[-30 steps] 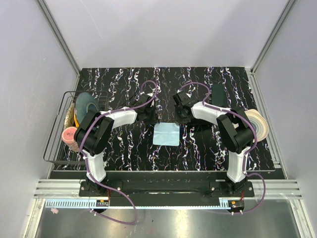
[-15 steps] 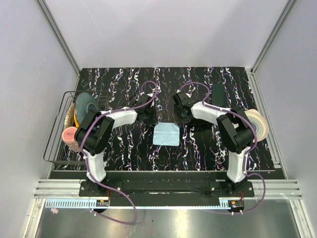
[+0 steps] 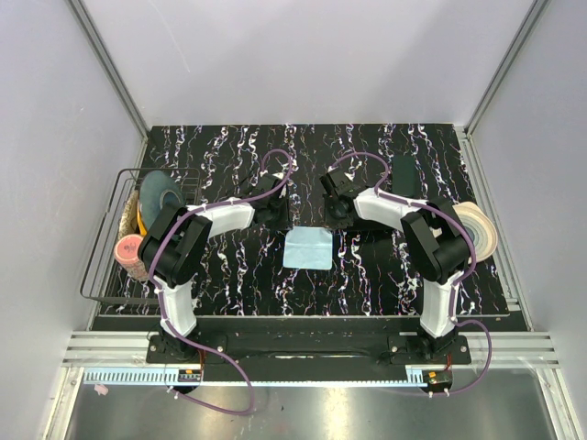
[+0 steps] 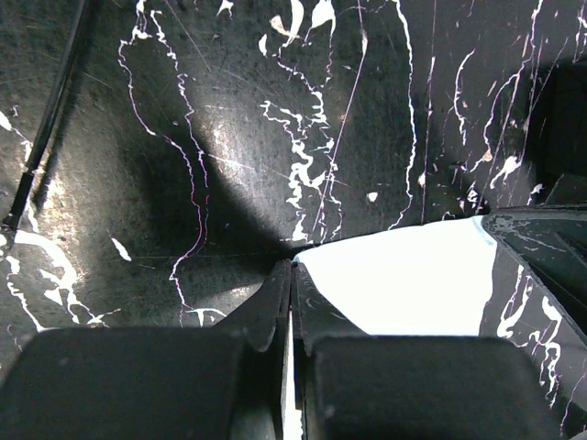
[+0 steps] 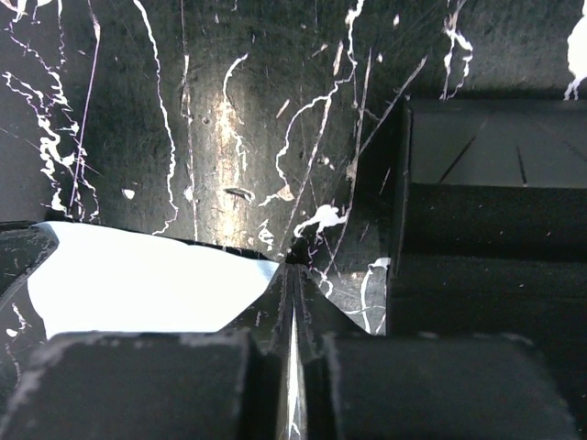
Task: Organize the sunglasses
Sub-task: Pick up the glasses cleaning cloth from the center of the board.
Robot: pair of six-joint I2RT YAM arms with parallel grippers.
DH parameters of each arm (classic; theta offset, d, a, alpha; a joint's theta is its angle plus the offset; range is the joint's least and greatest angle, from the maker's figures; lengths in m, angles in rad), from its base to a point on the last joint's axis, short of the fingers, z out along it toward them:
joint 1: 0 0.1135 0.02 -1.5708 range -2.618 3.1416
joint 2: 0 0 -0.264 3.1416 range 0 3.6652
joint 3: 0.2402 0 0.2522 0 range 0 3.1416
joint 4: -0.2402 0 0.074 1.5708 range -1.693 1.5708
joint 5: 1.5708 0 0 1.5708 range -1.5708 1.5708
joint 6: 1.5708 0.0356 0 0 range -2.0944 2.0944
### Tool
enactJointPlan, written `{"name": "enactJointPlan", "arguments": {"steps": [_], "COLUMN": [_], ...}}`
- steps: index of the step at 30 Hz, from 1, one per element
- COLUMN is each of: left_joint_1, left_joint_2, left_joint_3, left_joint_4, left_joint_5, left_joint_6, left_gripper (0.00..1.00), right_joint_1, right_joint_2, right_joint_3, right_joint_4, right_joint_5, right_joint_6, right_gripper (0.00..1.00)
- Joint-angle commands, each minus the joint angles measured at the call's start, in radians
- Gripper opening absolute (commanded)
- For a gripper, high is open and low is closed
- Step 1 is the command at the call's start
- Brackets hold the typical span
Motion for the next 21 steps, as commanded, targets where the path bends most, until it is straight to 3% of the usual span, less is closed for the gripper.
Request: {"name": "enactJointPlan", "arguments": {"steps": [1, 21], "left_joint_1": [-0.006, -0.006], "left_joint_2": [0.014, -0.159], "left_joint_3": [-0.004, -0.092], "left_joint_4": [-0.054, 0.054], "left_joint_5": [-0.017, 0.060], "left_joint_6": [0.031, 0.140], "left_gripper": [0.00, 0.00], "right_joint_1": [0.003, 0.001], "right_joint_2": [-0.027, -0.177], "right_joint_3": [-0.002, -0.067], "right_joint_4": [-0.004, 0.009], "right_joint_5": [-0.019, -0.040], "right_joint_6": [0.003, 0.021], "right_gripper": [0.00, 0.00]}}
